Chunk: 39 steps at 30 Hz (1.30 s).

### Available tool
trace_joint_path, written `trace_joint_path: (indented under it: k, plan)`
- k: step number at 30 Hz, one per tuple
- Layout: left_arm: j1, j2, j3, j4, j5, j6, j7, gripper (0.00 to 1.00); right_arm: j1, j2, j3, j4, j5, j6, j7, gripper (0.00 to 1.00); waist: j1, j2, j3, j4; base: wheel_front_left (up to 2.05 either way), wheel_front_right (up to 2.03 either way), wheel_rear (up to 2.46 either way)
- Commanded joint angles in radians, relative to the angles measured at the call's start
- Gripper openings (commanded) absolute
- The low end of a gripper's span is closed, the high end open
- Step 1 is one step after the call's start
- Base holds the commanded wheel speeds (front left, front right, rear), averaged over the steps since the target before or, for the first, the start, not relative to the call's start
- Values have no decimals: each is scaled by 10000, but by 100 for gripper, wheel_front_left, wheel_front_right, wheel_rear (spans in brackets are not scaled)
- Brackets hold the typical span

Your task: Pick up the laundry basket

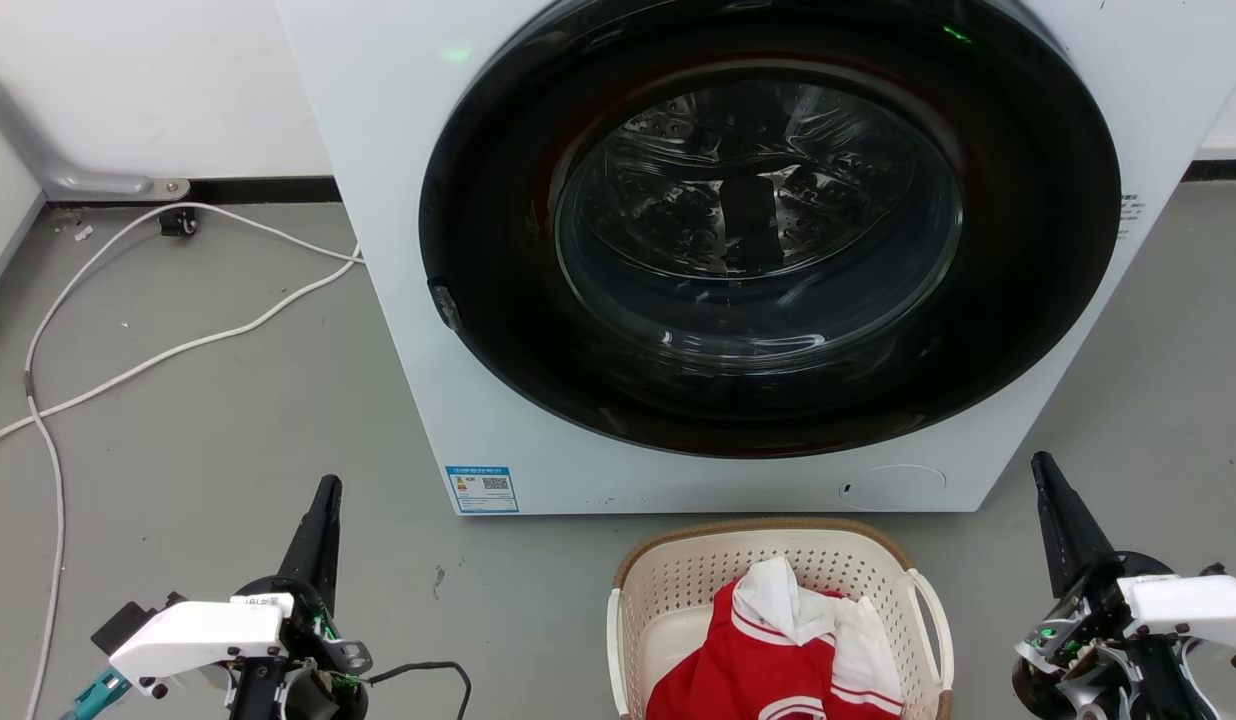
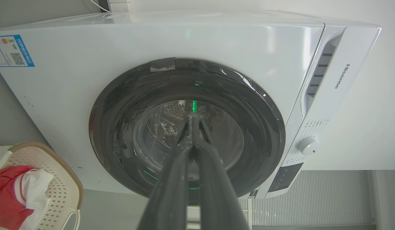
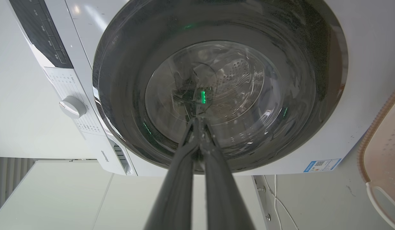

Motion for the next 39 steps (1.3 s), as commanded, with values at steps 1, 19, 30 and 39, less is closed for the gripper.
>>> trace_joint_path:
  k: [1,19,30,39]
  plan:
    - [-87,-4,12,-2,10,-28,2,0,-124,-38,7,1,35,-4,2,0,-1,0,0,0,0,0,0]
    - [-87,-4,12,-2,10,-28,2,0,-124,-39,7,1,35,-4,2,0,-1,0,0,0,0,0,0]
    - [103,-17,-21,151,0,2,-4,100,109,17,2,148,-4,-2,0,100,0,0,0,0,0,0,0]
    - [244,-21,-64,-93,706,4,-437,100,318,18,28,-123,-1023,-2,-433,100,0,0,10,9,0,0,0]
